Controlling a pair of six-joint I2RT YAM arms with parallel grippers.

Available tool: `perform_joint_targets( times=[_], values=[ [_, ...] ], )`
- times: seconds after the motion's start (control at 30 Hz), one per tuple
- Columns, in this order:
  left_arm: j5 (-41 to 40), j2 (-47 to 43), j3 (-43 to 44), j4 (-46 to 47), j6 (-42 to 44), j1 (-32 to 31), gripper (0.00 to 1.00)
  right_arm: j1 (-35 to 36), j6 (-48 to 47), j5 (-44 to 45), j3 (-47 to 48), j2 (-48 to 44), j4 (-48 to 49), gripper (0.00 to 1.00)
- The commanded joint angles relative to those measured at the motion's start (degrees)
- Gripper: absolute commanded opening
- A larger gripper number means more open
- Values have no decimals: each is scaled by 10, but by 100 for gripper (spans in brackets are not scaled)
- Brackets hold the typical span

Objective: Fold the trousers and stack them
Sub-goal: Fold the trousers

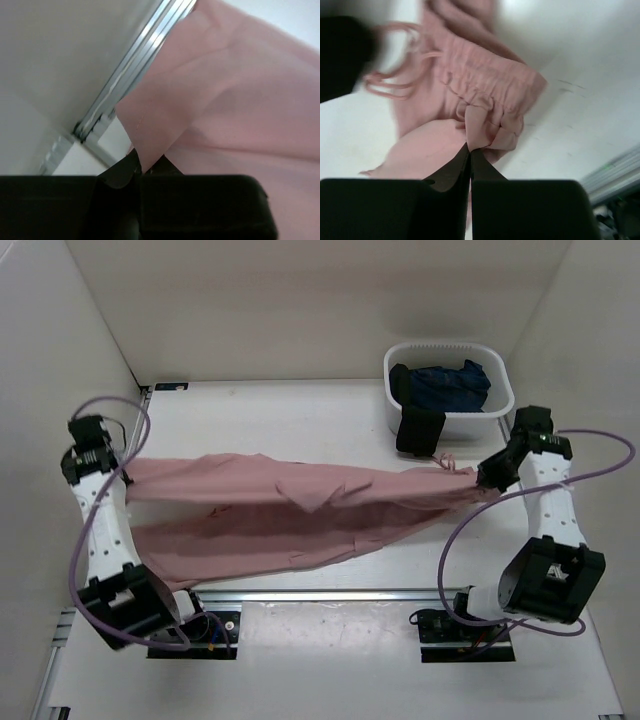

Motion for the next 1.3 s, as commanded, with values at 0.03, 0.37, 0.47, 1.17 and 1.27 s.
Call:
perform_joint_targets(
  times=[0.03, 0.37, 0.47, 1.17, 1.27],
  values=[
    [-127, -62, -188, 9, 14, 31, 14, -52, -23, 93, -84, -15, 27, 0],
    [-172, -74, -387, -15, 14, 43, 14, -112, -60, 107, -147, 49, 57, 0],
    [-177, -74, -407, -15, 14, 43, 14, -117, -65, 107, -137, 68, 57, 0],
    [-104, 42, -223, -128, 14, -88, 77, 142, -54, 152, -84, 52, 86, 11],
    [-120, 48, -336, -67, 14, -145, 65, 142, -9, 122, -110, 97, 125, 1]
  ],
)
